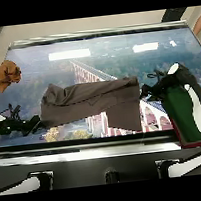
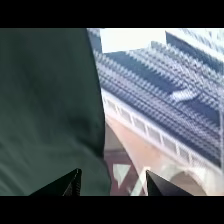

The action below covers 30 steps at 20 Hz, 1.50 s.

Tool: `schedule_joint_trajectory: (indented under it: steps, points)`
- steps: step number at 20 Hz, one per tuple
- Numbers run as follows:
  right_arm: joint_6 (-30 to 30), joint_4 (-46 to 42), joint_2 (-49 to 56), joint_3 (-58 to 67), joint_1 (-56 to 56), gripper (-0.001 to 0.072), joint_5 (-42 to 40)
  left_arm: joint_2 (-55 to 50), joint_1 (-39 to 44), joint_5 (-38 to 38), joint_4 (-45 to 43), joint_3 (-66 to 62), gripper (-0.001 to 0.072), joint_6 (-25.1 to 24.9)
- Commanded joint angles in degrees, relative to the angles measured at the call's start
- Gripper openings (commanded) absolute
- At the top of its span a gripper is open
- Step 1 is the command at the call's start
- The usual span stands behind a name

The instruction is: Fold the shirts.

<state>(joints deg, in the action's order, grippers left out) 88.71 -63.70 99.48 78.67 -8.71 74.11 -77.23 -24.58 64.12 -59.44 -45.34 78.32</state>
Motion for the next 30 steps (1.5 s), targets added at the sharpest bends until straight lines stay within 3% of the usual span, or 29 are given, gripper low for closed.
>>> schedule_joint_trajectory:
  steps: [1,3,5,6,11,14,16,18,22,26,30]
  points:
    - [-0.92,5.29,2.47,-0.07,0.59,0.0484,-4.98,2.03,0.02,0.52,0.61,-0.04,0.0027,-1.88]
    - [-0.90,7.21,3.43,-0.07,1.62,0.0427,-5.46,2.43,0.02,0.55,0.61,-0.04,0.0027,-1.88]
    - [-0.98,7.52,4.00,-0.07,3.50,0.0296,-4.81,2.43,0.02,0.83,0.63,-0.17,0.0027,-1.86]
    - [-1.77,7.52,4.00,0.46,4.11,0.0046,-3.89,2.40,0.00,1.57,0.61,-0.76,0.0027,-1.88]
    - [-7.96,6.88,-4.31,13.14,2.73,0.0048,2.23,8.74,0.70,3.15,0.57,-18.99,0.0024,-1.60]
    - [-11.82,3.56,-17.27,25.66,1.73,0.0049,-7.72,16.44,2.91,-1.68,0.61,-41.68,0.0025,1.99]
    - [-14.53,-1.86,-27.50,31.93,1.81,0.0049,-19.32,21.55,3.56,-7.61,0.33,-56.50,0.0026,2.25]
    - [-13.86,-7.65,-37.79,33.38,1.81,0.0049,-27.56,26.36,3.56,-11.43,-0.83,-65.83,0.0026,2.27]
    - [-6.80,-13.84,-51.12,33.38,1.81,0.0049,-19.26,35.26,3.58,-11.02,-0.96,-68.06,0.0025,8.28]
    - [-0.74,-20.09,-57.05,33.38,1.81,0.0049,-17.55,36.92,3.58,-11.93,-1.14,-68.22,0.0025,8.33]
    - [1.36,-22.88,-56.33,33.38,1.81,0.0049,-11.63,33.57,3.58,-6.16,-1.22,-68.17,0.0025,8.83]
